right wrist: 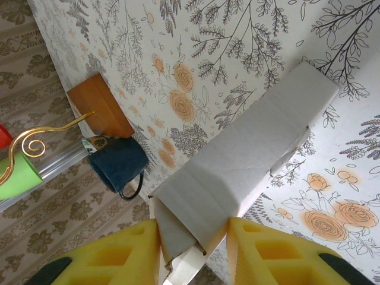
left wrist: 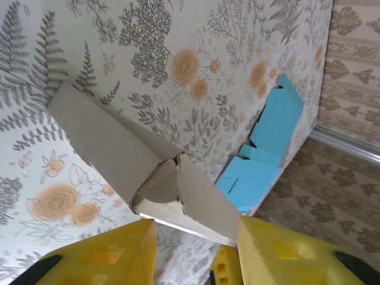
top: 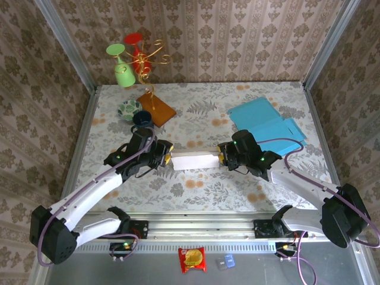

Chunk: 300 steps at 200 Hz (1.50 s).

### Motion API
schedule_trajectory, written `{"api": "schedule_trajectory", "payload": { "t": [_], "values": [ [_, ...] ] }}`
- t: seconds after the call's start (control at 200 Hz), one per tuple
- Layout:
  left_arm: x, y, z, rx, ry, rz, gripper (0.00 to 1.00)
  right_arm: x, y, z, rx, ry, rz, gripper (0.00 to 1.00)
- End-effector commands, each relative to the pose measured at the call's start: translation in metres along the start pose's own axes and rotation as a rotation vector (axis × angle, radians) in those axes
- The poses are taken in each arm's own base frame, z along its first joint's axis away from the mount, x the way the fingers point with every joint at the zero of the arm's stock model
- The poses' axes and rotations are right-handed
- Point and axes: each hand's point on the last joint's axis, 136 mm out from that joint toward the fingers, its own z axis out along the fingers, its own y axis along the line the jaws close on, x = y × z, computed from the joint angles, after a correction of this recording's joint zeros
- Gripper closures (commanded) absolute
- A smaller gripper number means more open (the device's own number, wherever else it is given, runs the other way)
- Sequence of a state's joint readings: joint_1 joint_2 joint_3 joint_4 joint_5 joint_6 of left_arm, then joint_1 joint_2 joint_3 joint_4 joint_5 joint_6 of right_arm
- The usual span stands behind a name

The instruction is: Fold the paper box

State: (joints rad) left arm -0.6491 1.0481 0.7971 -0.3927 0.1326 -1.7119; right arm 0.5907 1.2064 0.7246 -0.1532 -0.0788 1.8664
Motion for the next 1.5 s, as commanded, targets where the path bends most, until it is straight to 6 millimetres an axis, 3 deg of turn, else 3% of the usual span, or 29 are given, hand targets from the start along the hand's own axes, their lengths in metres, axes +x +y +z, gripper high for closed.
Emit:
{"api": "schedule_trajectory", "payload": {
  "t": [0.0, 0.21, 0.525, 1.12, 1.495],
  "values": [
    [0.0, 0.002, 0.004, 0.001, -0.011, -0.149, 0.58, -0.011, -0.013, 0.005, 0.053, -0.054, 0.016, 0.67],
    [0.001, 0.021, 0.005, -0.072, -0.017, -0.17, 0.58, -0.01, -0.013, 0.007, 0.052, -0.05, 0.016, 0.67],
    [-0.007, 0.02, 0.023, -0.03, -0.047, -0.187, 0.59, -0.011, -0.015, 0.007, 0.052, -0.051, 0.021, 0.67],
    [-0.02, 0.046, 0.021, -0.027, -0.115, -0.212, 0.81, -0.012, -0.021, 0.007, 0.07, -0.055, 0.024, 0.69],
    [-0.02, 0.061, 0.026, -0.051, -0.114, -0.215, 0.86, -0.016, -0.054, 0.003, 0.216, -0.065, 0.036, 0.78]
  ]
}}
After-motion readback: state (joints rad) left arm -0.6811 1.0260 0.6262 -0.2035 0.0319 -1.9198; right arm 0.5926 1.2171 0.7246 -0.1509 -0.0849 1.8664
